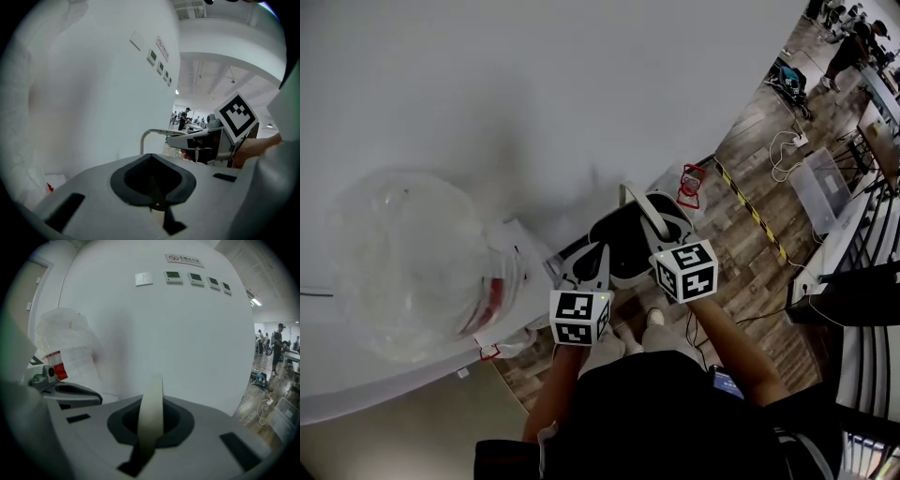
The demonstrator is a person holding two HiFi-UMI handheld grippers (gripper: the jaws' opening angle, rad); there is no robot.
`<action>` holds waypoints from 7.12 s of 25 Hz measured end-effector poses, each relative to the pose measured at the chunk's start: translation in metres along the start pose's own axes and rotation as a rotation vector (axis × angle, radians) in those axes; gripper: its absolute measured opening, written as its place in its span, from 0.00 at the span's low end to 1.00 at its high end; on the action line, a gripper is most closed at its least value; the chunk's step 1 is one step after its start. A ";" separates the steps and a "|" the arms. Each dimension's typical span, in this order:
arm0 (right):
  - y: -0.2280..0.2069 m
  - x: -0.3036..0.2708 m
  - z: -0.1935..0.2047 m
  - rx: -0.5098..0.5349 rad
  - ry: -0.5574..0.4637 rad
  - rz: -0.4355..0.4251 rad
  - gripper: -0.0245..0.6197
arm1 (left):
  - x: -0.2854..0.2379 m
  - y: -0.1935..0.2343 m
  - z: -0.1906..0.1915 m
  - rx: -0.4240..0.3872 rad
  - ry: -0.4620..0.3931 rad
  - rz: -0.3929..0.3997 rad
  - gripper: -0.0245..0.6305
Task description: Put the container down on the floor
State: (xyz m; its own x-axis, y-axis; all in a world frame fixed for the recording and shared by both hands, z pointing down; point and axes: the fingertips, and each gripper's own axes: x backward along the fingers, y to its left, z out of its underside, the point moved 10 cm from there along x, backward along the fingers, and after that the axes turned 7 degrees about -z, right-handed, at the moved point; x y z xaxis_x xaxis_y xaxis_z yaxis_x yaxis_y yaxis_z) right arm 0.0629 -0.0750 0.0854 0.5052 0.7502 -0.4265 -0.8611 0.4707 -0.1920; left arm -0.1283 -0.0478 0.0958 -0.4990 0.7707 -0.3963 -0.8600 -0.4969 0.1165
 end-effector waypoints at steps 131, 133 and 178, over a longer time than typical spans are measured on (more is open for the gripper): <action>-0.120 -0.399 0.484 0.085 0.065 -0.106 0.08 | -0.280 0.145 0.508 0.098 -0.103 -0.364 0.06; -0.121 -0.404 0.488 0.087 0.079 -0.097 0.08 | -0.281 0.146 0.510 0.099 -0.096 -0.363 0.06; -0.141 -0.416 0.540 0.081 0.192 -0.055 0.09 | -0.342 0.134 0.588 0.236 0.171 -0.247 0.06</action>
State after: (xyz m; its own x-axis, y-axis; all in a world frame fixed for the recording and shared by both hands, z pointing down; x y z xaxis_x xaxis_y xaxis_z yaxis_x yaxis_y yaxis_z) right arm 0.0044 -0.2029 0.7675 0.5246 0.6238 -0.5793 -0.8213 0.5500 -0.1515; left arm -0.1358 -0.1433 0.7822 -0.2652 0.7682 -0.5827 -0.9632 -0.1833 0.1968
